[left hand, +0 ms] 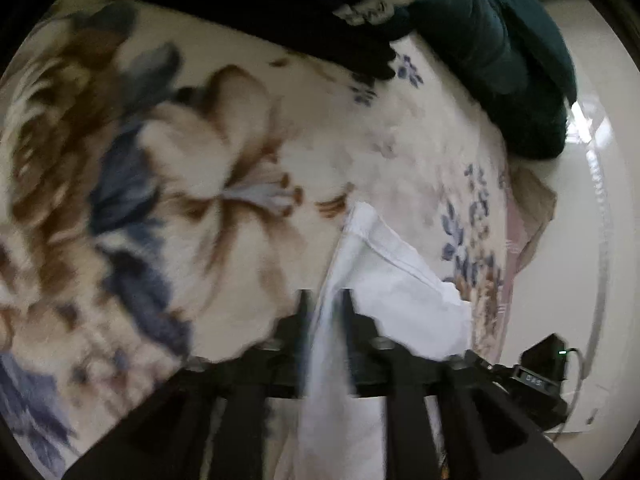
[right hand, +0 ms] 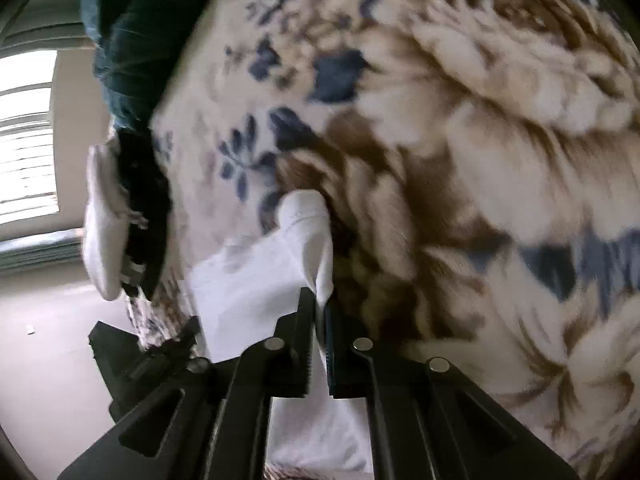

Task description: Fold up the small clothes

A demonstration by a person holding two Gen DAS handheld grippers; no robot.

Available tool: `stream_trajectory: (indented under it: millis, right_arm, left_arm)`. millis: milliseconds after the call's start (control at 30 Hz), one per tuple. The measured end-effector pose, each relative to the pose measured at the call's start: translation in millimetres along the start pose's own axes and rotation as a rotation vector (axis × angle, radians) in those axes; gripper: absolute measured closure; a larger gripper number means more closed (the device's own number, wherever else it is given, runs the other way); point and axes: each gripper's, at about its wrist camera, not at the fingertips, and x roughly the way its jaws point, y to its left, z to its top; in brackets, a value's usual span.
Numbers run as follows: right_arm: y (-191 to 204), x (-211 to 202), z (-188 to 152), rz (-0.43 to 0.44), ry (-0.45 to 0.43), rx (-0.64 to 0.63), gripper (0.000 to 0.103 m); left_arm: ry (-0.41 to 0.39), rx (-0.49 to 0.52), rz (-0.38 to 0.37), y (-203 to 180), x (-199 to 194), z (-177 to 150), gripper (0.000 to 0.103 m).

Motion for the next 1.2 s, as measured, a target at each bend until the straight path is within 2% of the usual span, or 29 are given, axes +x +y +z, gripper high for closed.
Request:
stream_trajectory:
  millis: [33, 67, 100, 133, 233, 300, 367, 467, 533, 600, 733, 767, 867, 933, 967, 1033, 1100, 1167, 1200]
  right_arm:
    - [-3.0, -3.2, -2.1, -0.005, 0.020, 0.011, 0.082]
    - [-7.5, -6.7, -7.0, 0.002, 0.029, 0.022, 0.062]
    - [-14.2, -17.6, -12.4, 0.032, 0.020, 0.032, 0.050]
    - [-19.6, -24.0, -18.8, 0.049, 0.017, 0.034, 0.048]
    - [-41.1, -31.1, -42.9, 0.093, 0.080, 0.042, 0.041]
    - [-58.6, -22.4, -58.4, 0.136, 0.147, 0.069, 0.040]
    - [-71.0, -14.7, -68.8, 0.123, 0.186, 0.115, 0.040]
    - [-71.0, -26.5, -65.4, 0.109, 0.099, 0.108, 0.040]
    - [-54.9, -33.1, -42.1, 0.122, 0.073, 0.061, 0.040]
    - [-26.1, -34.4, -13.7, 0.096, 0.061, -0.026, 0.040]
    - [49.3, -14.9, 31.4, -0.010, 0.160, -0.314, 0.036]
    - [66.1, -8.0, 36.8, -0.037, 0.192, -0.389, 0.034]
    - [114.9, 22.4, 47.2, -0.086, 0.318, -0.606, 0.021]
    - [137.8, 50.0, 49.7, -0.136, 0.409, -0.737, 0.018]
    - [145.8, 63.4, 50.1, -0.151, 0.443, -0.786, 0.018]
    - [153.8, 98.9, 50.5, -0.165, 0.574, -0.854, 0.018]
    - [151.7, 126.9, 45.6, -0.210, 0.693, -0.896, 0.018]
    - [148.5, 137.4, 42.6, -0.201, 0.749, -0.908, 0.019]
    - [147.5, 138.3, 43.6, -0.167, 0.764, -0.876, 0.034]
  left_arm:
    - [-0.014, -0.015, -0.027, 5.2, -9.6, -7.4, 0.046]
    - [-0.021, -0.041, -0.073, 12.1, -16.1, -16.8, 0.029]
    - [-0.014, -0.067, -0.113, 16.4, -16.3, -23.0, 0.029]
    - [0.017, -0.105, -0.156, 24.3, -11.9, -31.1, 0.029]
    - [0.089, -0.158, -0.186, 35.2, 12.3, -48.6, 0.029]
    - [0.097, -0.159, -0.189, 33.3, 19.9, -53.6, 0.029]
    - [0.086, -0.156, -0.180, 27.6, 15.7, -57.9, 0.029]
    - [0.022, -0.155, -0.117, 18.1, -9.9, -77.7, 0.029]
    - [-0.012, -0.171, -0.090, 14.6, -27.6, -100.4, 0.029]
    - [-0.030, -0.238, -0.097, 17.8, -36.1, -124.5, 0.029]
    - [-0.028, -0.406, -0.212, 10.4, -18.9, -168.2, 0.029]
    - [-0.024, -0.416, -0.248, 4.5, -7.3, -174.8, 0.029]
    - [-0.028, -0.413, -0.277, -9.5, 24.4, -179.3, 0.029]
    - [-0.049, -0.435, -0.289, -13.7, 46.1, -175.1, 0.029]
    - [-0.081, -0.445, -0.297, -15.8, 54.0, -170.8, 0.030]
    - [-0.159, -0.444, -0.280, -19.5, 53.7, -164.1, 0.035]
    - [-0.188, -0.422, -0.260, -23.0, 49.1, -153.6, 0.066]
    - [-0.183, -0.388, -0.265, -21.8, 39.1, -145.1, 0.079]
    - [-0.172, -0.354, -0.259, -19.3, 27.9, -138.5, 0.081]
